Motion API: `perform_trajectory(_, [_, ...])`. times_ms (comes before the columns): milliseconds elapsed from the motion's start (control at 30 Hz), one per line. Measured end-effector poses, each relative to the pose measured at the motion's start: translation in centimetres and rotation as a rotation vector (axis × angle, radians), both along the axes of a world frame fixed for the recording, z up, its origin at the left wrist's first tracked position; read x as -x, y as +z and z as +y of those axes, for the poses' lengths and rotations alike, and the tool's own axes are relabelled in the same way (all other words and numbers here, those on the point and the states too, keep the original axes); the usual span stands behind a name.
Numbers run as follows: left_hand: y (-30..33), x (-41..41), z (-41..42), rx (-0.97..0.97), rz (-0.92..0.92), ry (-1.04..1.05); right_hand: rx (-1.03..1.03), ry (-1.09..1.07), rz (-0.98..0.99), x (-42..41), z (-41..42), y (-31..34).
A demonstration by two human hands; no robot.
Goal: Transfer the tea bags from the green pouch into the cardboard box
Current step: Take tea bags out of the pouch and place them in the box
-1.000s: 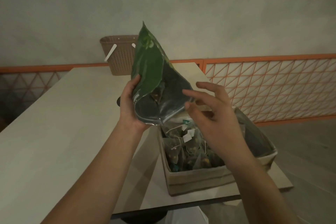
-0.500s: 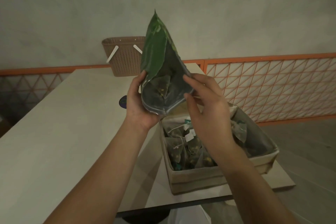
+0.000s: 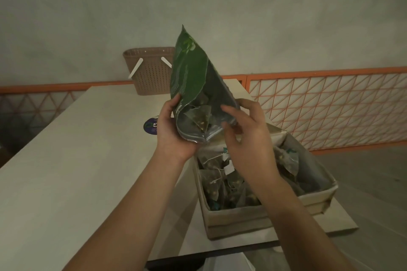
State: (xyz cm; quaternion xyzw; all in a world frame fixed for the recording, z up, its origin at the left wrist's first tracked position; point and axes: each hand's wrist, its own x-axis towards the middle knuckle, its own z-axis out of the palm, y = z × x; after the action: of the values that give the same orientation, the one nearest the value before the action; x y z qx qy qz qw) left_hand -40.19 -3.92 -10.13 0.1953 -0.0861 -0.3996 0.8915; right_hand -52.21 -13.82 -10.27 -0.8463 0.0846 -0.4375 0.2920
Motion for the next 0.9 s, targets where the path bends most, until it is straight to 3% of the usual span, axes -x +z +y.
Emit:
perform_trajectory(267, [0.4, 2.7, -0.6, -0.019, 0.012, -0.036, 0.082, -0.239, 0.114, -0.6, 1.1, 0.6])
perform_trajectory(367, [0.5, 2.7, -0.5, -0.011, 0.014, -0.028, 0.093, -0.206, 0.090, -0.6, 1.0, 0.5])
perform_trajectory(600, [0.5, 1.8, 0.1, 0.023, -0.005, 0.061, -0.438, 0.107, -0.012, 2.7, -1.0, 1.4])
perform_trajectory(900, [-0.1, 1.3, 0.1, 0.068, -0.035, 0.048, -0.610, 0.167, -0.001, 6.7, -3.7, 0.9])
